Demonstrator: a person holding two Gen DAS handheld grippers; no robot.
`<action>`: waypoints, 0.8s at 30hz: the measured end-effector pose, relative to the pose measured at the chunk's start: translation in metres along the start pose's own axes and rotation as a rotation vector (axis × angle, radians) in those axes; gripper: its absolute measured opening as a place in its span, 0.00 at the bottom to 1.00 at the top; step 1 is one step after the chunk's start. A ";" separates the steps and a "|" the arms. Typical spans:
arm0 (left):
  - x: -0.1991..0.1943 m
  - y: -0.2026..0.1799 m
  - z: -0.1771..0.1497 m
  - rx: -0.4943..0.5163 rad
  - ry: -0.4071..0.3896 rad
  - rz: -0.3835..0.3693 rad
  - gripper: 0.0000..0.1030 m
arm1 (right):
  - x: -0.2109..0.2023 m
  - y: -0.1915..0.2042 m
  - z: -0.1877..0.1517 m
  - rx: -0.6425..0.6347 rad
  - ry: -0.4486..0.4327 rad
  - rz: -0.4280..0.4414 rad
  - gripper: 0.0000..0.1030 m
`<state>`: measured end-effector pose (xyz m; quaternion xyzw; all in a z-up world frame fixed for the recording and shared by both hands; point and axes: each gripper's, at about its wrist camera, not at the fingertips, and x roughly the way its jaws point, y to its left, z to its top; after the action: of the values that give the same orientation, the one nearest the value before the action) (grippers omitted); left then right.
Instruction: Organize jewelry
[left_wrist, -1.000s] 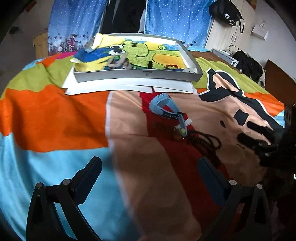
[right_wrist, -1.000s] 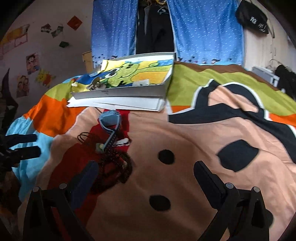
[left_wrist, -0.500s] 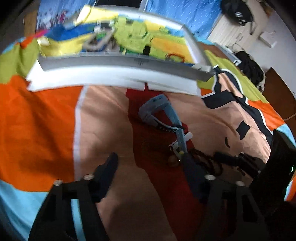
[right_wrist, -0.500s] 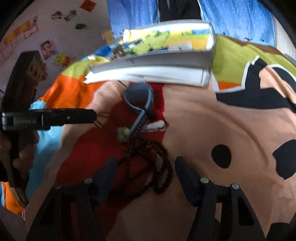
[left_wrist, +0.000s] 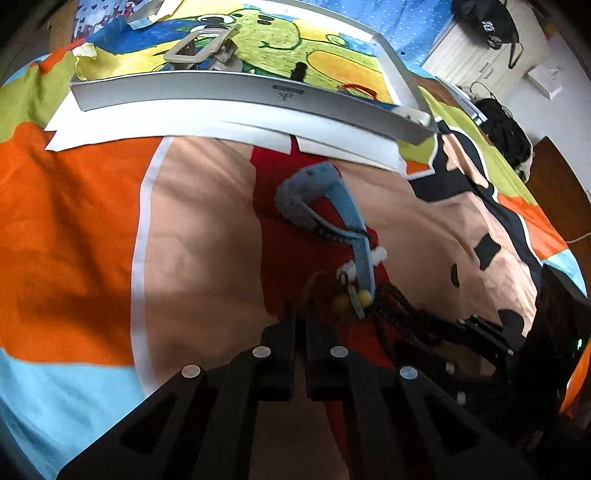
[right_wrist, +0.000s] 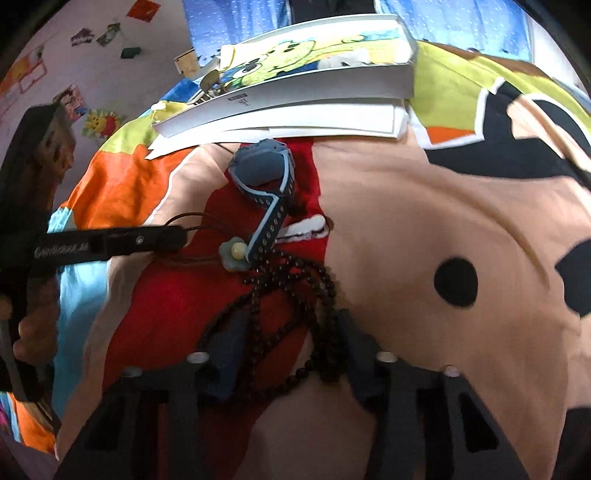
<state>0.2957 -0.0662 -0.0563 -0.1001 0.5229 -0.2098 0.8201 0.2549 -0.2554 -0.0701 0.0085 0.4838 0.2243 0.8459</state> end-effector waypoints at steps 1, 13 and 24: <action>0.000 -0.002 -0.003 0.006 0.002 -0.002 0.02 | -0.001 -0.001 -0.002 0.020 0.004 0.002 0.22; -0.059 -0.032 -0.020 0.115 -0.119 0.149 0.01 | -0.054 0.017 -0.014 0.003 -0.121 -0.061 0.06; -0.105 -0.054 0.023 0.172 -0.192 0.135 0.01 | -0.093 0.030 0.034 -0.074 -0.268 -0.060 0.06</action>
<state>0.2647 -0.0681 0.0598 -0.0135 0.4277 -0.1875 0.8841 0.2318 -0.2572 0.0307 -0.0075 0.3581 0.2135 0.9089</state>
